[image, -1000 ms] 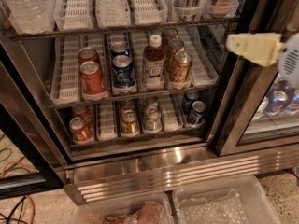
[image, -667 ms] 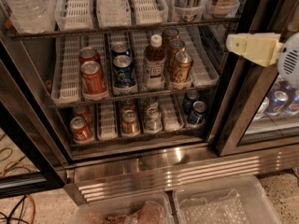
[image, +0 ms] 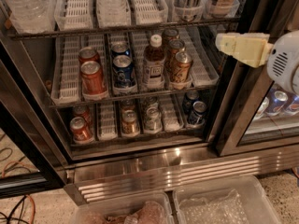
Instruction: Pick blue plastic bottle from top shelf of fridge
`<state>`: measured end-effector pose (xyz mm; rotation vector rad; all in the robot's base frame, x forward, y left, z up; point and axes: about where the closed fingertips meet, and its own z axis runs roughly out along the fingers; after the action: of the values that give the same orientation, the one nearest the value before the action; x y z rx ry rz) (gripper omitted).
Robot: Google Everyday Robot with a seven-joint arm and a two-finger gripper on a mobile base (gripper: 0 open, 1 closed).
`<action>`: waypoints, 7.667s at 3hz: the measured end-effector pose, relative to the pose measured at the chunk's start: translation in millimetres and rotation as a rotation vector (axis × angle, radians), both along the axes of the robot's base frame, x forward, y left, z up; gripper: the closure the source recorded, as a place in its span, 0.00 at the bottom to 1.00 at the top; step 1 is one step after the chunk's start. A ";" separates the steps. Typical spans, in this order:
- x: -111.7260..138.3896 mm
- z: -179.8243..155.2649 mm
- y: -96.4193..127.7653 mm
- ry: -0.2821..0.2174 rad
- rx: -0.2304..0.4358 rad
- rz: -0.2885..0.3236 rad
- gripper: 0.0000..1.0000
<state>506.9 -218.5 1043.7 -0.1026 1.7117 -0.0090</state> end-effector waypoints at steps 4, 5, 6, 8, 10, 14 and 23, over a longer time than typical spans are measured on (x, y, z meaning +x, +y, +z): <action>-47.6 3.4 20.7 -0.118 0.063 0.003 0.00; -42.2 -15.1 35.5 -0.136 0.061 0.054 0.00; -41.3 -13.2 38.0 -0.143 0.022 0.056 0.00; -39.0 -6.5 22.6 -0.212 0.067 0.047 0.00; 16.7 -4.8 42.9 -0.338 0.129 0.128 0.00; 40.3 -4.6 76.9 -0.391 0.072 0.149 0.00; 160.6 26.0 27.5 -0.557 -0.033 -0.026 0.36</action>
Offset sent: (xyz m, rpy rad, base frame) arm 0.0231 0.0767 -0.0779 0.1230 -0.1621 -0.0892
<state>667.5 -191.1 1069.7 -0.0918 1.1564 -0.0780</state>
